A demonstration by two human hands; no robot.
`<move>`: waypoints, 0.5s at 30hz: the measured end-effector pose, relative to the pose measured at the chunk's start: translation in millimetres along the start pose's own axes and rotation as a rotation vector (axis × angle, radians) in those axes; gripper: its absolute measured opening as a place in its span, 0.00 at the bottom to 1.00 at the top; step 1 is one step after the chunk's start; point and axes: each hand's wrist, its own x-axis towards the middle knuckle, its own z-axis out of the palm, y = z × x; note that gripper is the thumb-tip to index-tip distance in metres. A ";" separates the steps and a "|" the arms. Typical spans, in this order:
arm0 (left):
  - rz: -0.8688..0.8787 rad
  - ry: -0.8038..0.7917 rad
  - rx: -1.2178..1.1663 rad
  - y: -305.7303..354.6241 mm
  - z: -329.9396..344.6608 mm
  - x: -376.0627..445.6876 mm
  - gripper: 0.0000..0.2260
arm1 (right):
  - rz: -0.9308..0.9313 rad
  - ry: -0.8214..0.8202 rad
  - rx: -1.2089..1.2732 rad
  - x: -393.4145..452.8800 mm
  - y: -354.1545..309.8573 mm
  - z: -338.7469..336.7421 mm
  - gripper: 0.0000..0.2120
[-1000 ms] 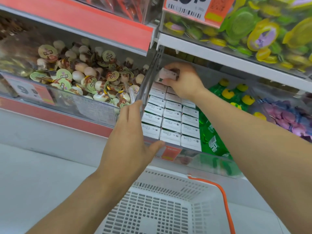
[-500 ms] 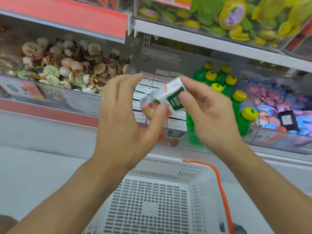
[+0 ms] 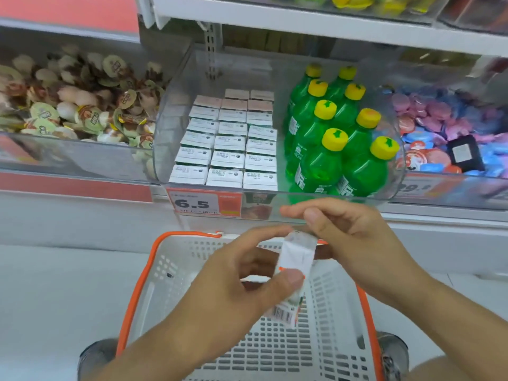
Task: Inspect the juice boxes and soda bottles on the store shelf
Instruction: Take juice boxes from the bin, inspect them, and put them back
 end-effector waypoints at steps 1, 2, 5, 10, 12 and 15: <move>0.001 0.030 -0.001 -0.5 1.7 -0.1 0.17 | 0.030 -0.003 0.029 -0.1 2.6 1.4 0.13; -0.004 0.064 -0.008 -1.4 2.6 0.1 0.17 | 0.067 -0.026 0.076 -0.7 5.1 3.1 0.15; -0.048 0.161 -0.020 -4.2 3.0 3.5 0.18 | 0.126 -0.094 0.140 -1.6 7.8 6.4 0.17; -0.131 0.147 0.004 -9.5 5.3 11.6 0.16 | 0.161 -0.077 0.146 6.8 10.6 2.1 0.10; -0.175 0.065 -0.008 -13.6 3.6 15.6 0.20 | 0.187 -0.061 0.174 9.2 12.8 -1.9 0.09; -0.230 -0.085 -0.094 -18.4 -1.0 18.1 0.27 | 0.221 -0.087 0.179 9.1 17.5 -8.4 0.10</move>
